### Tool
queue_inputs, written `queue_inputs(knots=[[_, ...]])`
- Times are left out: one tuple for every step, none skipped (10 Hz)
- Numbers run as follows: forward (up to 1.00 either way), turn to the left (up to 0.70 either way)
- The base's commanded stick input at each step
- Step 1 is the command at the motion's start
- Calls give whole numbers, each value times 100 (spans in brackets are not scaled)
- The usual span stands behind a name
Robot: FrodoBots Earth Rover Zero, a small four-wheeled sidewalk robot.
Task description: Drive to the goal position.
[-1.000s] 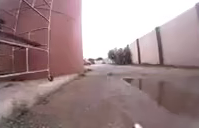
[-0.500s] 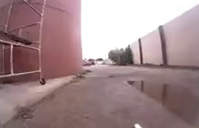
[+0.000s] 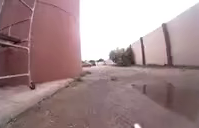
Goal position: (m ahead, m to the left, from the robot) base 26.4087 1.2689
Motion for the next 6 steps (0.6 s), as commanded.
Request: queue_inputs(knots=[[100,0],[100,0],[100,0],[100,0],[100,0],[100,0]])
